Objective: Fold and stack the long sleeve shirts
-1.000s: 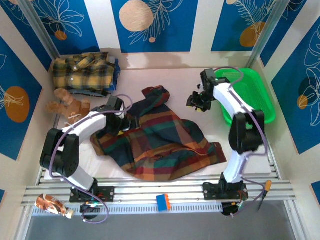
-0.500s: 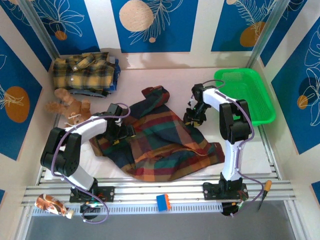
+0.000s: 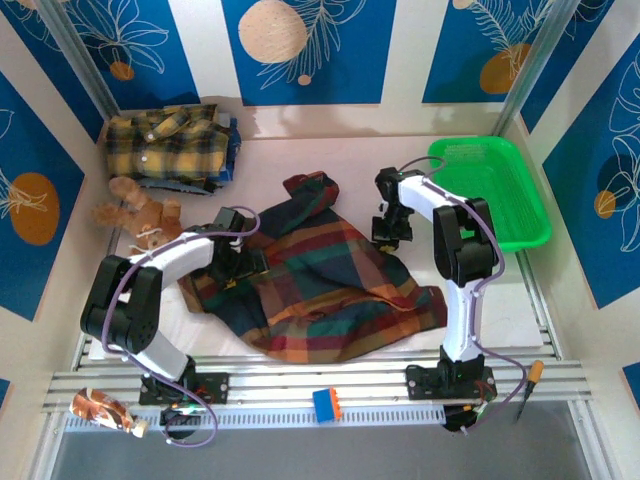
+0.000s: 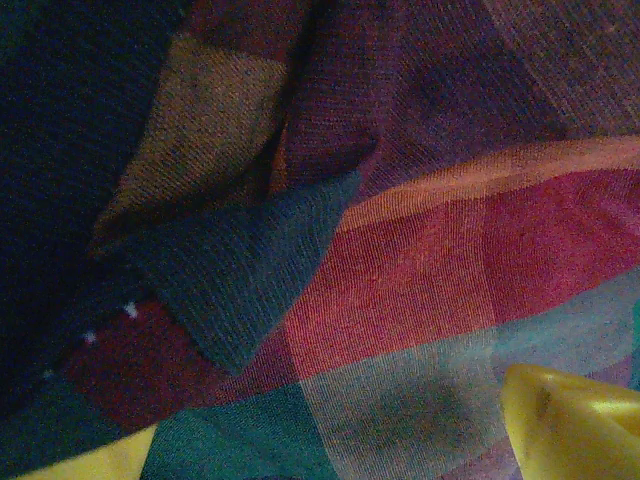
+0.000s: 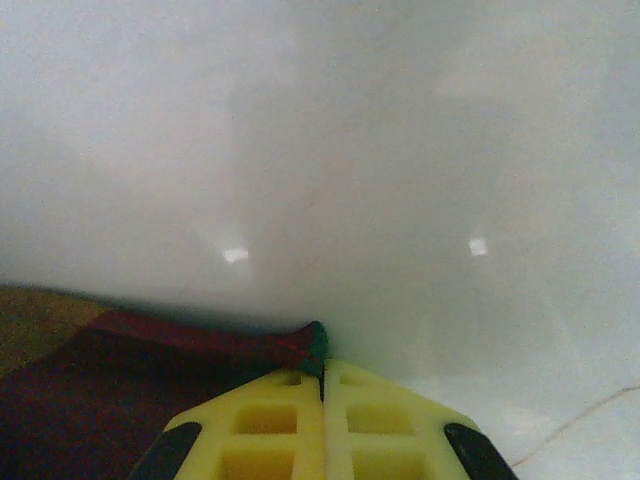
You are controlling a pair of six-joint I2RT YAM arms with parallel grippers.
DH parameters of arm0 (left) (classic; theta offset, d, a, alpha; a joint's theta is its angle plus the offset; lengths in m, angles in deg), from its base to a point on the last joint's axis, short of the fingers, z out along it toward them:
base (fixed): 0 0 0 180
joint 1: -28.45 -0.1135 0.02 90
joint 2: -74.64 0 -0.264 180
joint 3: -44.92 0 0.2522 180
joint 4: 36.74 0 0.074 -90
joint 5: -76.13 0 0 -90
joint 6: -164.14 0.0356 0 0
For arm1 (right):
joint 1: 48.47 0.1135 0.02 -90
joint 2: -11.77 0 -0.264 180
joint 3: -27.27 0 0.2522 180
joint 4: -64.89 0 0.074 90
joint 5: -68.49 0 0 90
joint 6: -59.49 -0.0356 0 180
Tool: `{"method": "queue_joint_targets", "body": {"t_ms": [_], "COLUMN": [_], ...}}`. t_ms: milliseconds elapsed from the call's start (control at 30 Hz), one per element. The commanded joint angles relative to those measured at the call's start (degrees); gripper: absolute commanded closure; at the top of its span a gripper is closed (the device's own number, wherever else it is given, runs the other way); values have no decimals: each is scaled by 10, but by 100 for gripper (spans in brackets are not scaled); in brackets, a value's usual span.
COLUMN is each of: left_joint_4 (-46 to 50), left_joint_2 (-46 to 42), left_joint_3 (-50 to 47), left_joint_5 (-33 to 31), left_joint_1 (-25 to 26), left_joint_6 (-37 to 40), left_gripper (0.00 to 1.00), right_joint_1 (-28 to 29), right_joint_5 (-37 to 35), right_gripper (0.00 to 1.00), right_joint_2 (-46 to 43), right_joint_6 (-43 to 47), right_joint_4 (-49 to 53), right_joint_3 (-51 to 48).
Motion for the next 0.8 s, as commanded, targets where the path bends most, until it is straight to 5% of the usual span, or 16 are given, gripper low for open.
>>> {"method": "queue_joint_targets", "body": {"t_ms": [0,233,400,600,767], "left_joint_4": [38,50,37,-21,-20], "left_joint_2": [-3,6,4,-15,-5], "left_joint_3": [6,23,31,69,155], "left_joint_5": [-39,-60,-46,32,55], "left_joint_1": [-7,-17,-20,-10,22], "left_joint_6": [13,26,45,61,92], "left_gripper": [11,11,8,4,3], "right_joint_1": [-65,-116,-122,-82,-78], "right_joint_5": [-76,-93,25,73,86], "right_gripper": [100,100,100,59,50], "right_joint_2": [-34,-152,-200,-213,-150], "right_joint_6": [-105,-156,-130,-88,-43], "right_joint_4": [-41,-86,-117,-127,-105], "right_joint_3": [-13,-81,-117,-82,33]}}
